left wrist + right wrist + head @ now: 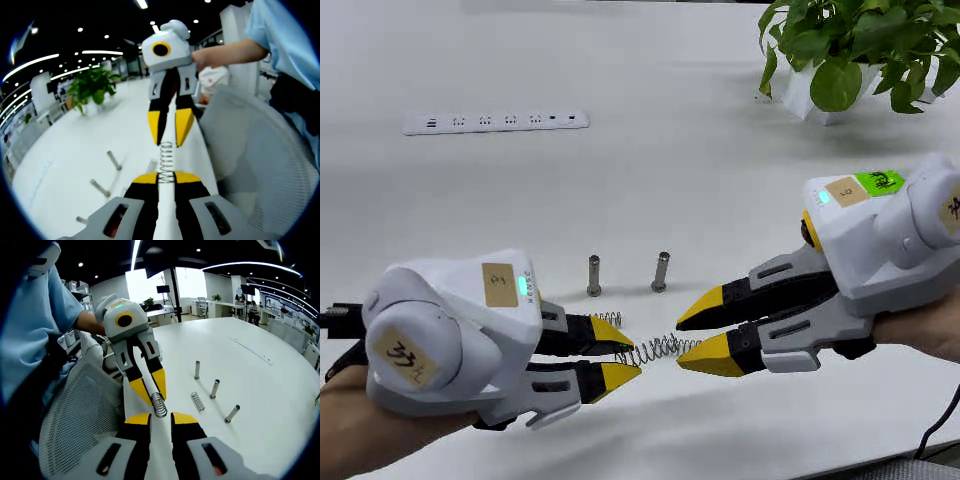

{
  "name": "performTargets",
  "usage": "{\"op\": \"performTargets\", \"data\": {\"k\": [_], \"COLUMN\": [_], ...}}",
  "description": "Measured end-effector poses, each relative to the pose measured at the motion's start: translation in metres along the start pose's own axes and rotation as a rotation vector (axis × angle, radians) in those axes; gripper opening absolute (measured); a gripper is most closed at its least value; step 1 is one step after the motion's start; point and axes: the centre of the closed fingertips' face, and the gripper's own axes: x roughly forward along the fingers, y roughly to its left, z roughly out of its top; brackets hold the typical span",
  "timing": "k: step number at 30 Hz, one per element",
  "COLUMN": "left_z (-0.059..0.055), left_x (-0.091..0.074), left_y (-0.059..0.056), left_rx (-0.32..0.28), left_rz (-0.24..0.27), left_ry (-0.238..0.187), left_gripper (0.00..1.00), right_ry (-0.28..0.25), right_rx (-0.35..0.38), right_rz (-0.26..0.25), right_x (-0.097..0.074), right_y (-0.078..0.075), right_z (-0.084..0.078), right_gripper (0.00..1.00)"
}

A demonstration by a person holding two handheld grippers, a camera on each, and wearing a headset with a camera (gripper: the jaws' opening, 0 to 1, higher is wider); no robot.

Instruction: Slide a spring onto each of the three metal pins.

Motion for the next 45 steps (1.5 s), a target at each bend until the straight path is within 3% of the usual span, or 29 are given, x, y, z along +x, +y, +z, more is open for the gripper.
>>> {"op": "performTargets", "data": {"k": [9,25,33,45], "left_z": [-0.001,0.003,0.006,0.005], "left_x": [0.003,0.011,0.01,0.005], "left_y": [-0.003,-0.006,-0.004,-0.003], "left_rx": [0.0,-0.011,-0.006,-0.003], "left_rz": [-0.008,-0.019,-0.011,-0.004], "left_ry": [-0.004,-0.011,-0.025,-0.031], "left_gripper": [0.1,0.1,0.1,0.1], "right_ry": [0.003,0.026,0.022,0.022], "right_rx": [0.014,-0.002,-0.009,-0.023], "right_rz": [0.007,-0.009,-0.02,0.015], "right_x": [0.004,-0.004,-0.005,-0.002], "right_y": [0.004,0.007,0.004,0.009], "right_z": [-0.002,-0.002,0.004,0.009], "right_gripper": [0.12,0.11,0.17,0.14]}}
